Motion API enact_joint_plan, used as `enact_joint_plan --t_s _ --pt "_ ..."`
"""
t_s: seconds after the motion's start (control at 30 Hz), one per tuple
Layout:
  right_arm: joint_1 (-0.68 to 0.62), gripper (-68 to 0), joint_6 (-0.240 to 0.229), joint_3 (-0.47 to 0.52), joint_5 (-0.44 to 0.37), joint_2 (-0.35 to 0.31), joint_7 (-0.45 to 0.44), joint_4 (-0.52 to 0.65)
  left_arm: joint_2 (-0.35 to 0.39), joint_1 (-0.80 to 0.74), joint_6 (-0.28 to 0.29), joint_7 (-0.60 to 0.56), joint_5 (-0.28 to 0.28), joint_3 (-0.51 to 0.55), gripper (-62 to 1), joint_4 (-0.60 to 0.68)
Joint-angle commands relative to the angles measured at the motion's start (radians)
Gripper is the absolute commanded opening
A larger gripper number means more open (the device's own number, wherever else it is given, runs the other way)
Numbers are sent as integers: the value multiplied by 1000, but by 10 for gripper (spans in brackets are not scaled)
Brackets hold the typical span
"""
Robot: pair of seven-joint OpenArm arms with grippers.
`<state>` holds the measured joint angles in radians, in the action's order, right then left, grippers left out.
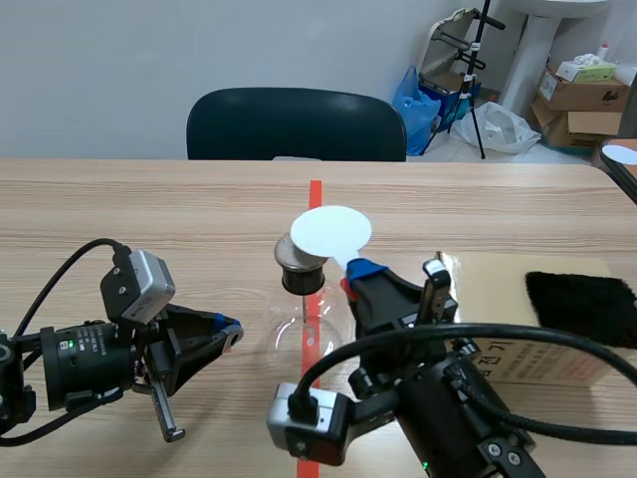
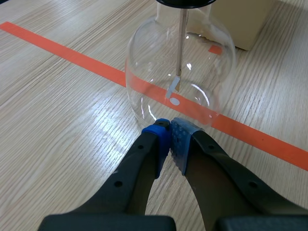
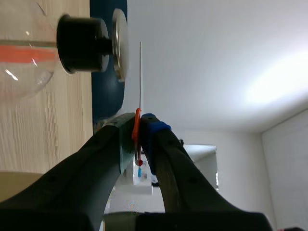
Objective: Do the electroscope experiment
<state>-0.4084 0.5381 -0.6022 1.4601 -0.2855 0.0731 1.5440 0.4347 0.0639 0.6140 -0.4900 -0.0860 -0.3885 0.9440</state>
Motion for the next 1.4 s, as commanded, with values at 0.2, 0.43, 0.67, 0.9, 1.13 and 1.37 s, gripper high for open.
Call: enact_joint_plan --t_s 0.2,0.43,0.67,0.9,1.13,1.37 --pt "12 -665 14 8 1 -5 184 19 -5 5 3 -15 14 6 -577 5" --pt "12 -665 14 8 1 -5 356 19 -5 5 3 -15 14 6 -577 5" --pt "12 -665 14 8 1 -5 476 19 -5 5 3 -15 14 6 -577 5" --pt "12 -665 14 8 1 -5 506 19 -5 5 3 -15 14 6 -577 5" --pt "12 -665 14 8 1 -5 466 19 -5 5 2 -15 14 6 -577 5" --pt "12 -665 14 8 1 -5 345 19 -5 5 2 -15 14 6 -577 5"
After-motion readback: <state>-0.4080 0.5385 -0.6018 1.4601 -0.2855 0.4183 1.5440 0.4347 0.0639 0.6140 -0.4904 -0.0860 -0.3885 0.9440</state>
